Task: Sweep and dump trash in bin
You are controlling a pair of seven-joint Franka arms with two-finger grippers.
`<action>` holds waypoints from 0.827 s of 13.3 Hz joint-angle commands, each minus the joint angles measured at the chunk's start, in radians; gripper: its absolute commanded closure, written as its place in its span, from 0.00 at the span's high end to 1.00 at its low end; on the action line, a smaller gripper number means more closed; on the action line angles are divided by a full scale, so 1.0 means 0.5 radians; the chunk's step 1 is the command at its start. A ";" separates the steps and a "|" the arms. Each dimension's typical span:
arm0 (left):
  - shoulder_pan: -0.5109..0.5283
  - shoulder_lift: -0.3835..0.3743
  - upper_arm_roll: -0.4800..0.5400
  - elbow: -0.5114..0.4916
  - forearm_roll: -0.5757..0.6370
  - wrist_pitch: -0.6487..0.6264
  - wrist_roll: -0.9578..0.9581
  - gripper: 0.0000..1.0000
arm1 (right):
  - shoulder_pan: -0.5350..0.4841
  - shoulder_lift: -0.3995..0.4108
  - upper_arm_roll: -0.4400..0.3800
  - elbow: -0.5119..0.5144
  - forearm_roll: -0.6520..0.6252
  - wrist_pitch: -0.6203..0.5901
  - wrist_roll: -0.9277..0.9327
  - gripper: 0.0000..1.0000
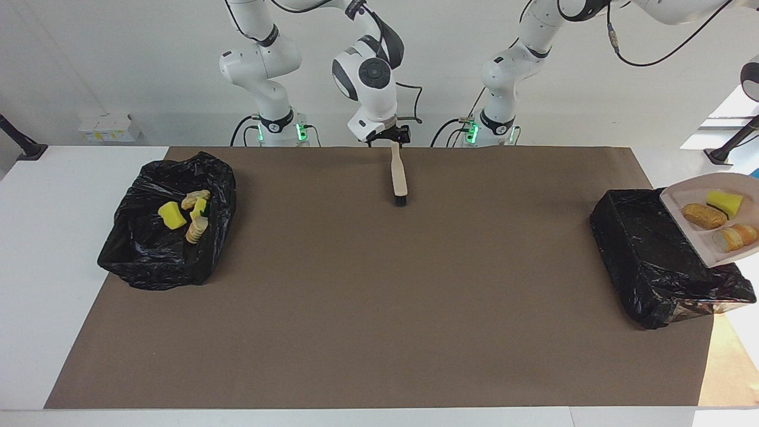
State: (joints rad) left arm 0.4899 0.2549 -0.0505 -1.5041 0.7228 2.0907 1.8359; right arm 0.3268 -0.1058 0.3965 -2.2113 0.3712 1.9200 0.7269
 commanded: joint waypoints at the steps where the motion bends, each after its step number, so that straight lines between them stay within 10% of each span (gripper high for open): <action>1: -0.142 -0.022 0.018 -0.169 0.512 0.040 -0.302 0.00 | -0.257 -0.065 0.008 0.185 -0.027 -0.280 -0.049 1.00; 11: -0.161 -0.034 0.006 -0.118 0.926 0.261 -0.322 0.00 | -0.902 -0.163 -0.008 0.661 -0.389 -0.628 -0.635 1.00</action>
State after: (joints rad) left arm 0.4211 0.2474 -0.0538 -1.5639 1.1767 2.2109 1.6759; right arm -0.0876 -0.2042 0.3780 -1.9141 0.2045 1.6305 0.4411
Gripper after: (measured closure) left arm 0.683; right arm 0.000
